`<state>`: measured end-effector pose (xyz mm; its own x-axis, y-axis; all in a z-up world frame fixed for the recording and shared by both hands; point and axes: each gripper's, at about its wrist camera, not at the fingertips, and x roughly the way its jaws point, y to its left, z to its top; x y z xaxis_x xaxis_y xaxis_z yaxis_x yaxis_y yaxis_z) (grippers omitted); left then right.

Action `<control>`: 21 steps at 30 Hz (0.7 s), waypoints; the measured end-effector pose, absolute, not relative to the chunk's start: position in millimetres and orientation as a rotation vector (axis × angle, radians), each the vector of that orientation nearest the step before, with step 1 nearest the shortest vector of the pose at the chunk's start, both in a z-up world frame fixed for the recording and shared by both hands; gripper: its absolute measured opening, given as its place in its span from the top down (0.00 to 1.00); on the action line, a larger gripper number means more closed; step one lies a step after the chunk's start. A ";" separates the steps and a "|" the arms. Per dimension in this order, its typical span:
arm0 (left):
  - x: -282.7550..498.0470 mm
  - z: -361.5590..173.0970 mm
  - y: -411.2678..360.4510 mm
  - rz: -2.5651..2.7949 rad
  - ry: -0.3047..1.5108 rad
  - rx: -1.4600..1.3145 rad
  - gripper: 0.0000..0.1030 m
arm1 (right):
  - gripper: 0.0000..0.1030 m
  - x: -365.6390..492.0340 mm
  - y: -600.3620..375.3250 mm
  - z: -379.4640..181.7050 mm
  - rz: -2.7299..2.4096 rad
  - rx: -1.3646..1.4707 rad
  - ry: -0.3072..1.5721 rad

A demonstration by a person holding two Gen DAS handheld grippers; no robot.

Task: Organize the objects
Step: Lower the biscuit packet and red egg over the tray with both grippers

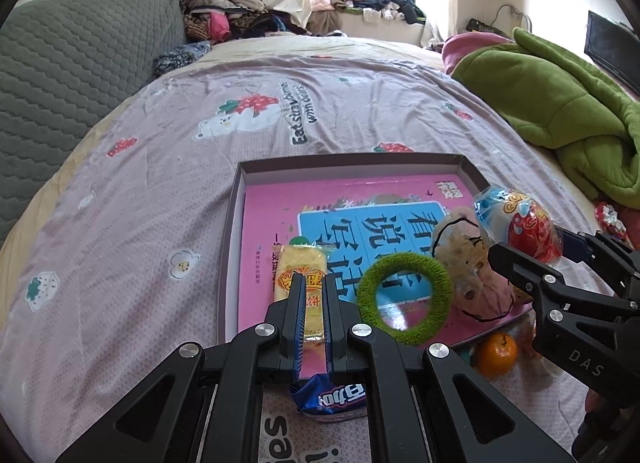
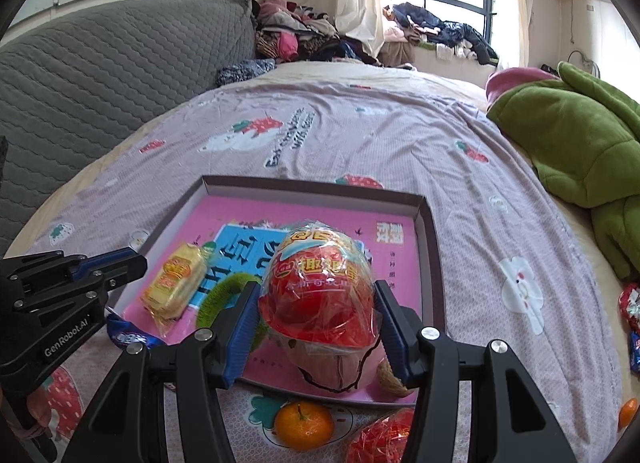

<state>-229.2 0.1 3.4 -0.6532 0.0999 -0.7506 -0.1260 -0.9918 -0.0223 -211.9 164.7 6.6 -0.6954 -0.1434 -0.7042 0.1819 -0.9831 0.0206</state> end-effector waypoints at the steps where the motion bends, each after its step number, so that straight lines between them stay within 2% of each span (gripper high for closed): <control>1: -230.0 1.8 0.1 2.745 0.047 -1.250 0.93 | 0.46 -212.8 164.5 3.8 -2.733 1.141 0.078; 21: -233.4 -25.3 -6.3 2.731 0.034 -1.333 0.92 | 0.45 -222.4 163.4 -29.4 -2.716 1.268 0.120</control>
